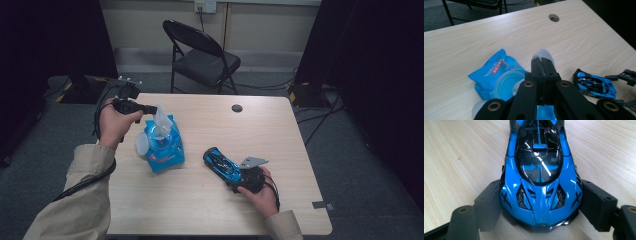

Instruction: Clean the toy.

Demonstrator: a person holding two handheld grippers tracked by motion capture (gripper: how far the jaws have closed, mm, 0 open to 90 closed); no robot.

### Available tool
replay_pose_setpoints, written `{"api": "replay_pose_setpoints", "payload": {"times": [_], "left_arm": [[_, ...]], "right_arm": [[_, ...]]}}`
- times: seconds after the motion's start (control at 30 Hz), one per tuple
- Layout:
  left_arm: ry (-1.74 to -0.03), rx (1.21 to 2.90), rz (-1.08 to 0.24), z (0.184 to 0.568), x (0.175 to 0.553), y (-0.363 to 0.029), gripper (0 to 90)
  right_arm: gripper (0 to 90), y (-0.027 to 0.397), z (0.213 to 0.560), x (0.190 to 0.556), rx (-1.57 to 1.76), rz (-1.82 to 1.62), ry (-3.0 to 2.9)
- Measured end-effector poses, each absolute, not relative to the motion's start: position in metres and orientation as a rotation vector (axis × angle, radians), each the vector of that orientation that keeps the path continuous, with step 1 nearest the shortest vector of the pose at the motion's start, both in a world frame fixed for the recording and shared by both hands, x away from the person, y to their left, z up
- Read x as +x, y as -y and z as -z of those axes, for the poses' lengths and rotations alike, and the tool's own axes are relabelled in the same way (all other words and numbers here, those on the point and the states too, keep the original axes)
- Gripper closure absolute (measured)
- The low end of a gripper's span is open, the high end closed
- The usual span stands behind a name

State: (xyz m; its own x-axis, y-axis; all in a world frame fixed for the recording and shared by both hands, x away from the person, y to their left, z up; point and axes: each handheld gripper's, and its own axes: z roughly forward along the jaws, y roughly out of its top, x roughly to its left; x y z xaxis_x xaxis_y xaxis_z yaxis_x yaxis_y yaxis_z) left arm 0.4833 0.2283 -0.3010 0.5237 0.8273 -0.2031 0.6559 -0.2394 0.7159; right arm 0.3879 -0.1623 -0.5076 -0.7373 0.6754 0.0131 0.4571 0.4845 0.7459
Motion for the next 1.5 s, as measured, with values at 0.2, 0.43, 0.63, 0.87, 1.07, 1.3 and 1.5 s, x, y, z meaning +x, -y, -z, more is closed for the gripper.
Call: {"api": "replay_pose_setpoints", "payload": {"times": [0.2, 0.43, 0.63, 0.87, 1.07, 1.3, 1.5], "left_arm": [[-1.175, 1.946, -0.283, 0.283, 0.48, -0.229, 90.0], [-1.129, 1.921, -0.261, 0.261, 0.473, -0.227, 90.0], [-1.077, 1.906, -0.235, 0.248, 0.458, -0.222, 90.0], [-1.02, 1.906, -0.2, 0.249, 0.438, -0.208, 90.0], [-0.984, 1.911, -0.145, 0.258, 0.425, -0.193, 90.0], [-0.92, 1.918, -0.116, 0.261, 0.411, -0.176, 90.0], [-0.906, 1.935, -0.08, 0.273, 0.403, -0.165, 90.0]], "right_arm": [[25.0, 0.162, 0.508, 0.388, 0.962, -1.105, -2.451], [24.9, 0.162, 0.508, 0.389, 0.959, -1.107, -2.451], [24.9, 0.16, 0.508, 0.391, 0.957, -1.108, -2.454], [25.2, 0.16, 0.508, 0.392, 0.95, -1.113, -2.459], [25.2, 0.16, 0.508, 0.392, 0.95, -1.112, -2.459], [25.2, 0.16, 0.508, 0.392, 0.948, -1.113, -2.462], [25.2, 0.16, 0.508, 0.393, 0.947, -1.114, -2.463]]}}
